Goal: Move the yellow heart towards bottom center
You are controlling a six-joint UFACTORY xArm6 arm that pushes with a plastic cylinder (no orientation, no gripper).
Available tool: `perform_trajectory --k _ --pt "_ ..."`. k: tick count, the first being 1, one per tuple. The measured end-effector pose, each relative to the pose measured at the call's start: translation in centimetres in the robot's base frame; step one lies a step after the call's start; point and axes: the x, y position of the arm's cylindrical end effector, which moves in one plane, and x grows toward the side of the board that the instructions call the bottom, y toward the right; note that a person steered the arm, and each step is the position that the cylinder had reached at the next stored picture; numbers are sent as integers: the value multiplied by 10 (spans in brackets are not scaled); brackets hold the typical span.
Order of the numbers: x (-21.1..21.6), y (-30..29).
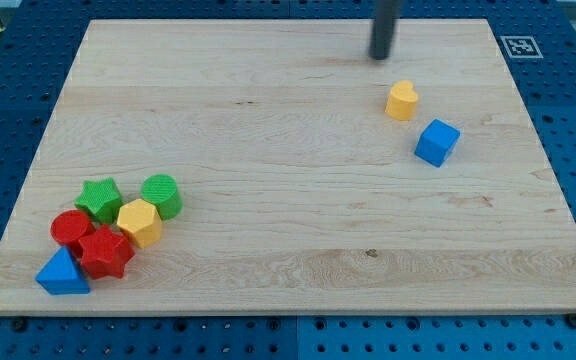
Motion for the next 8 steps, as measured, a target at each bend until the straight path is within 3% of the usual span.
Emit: perform_trajectory --k 5,8 --pt "117 -19" --pt "129 -76"
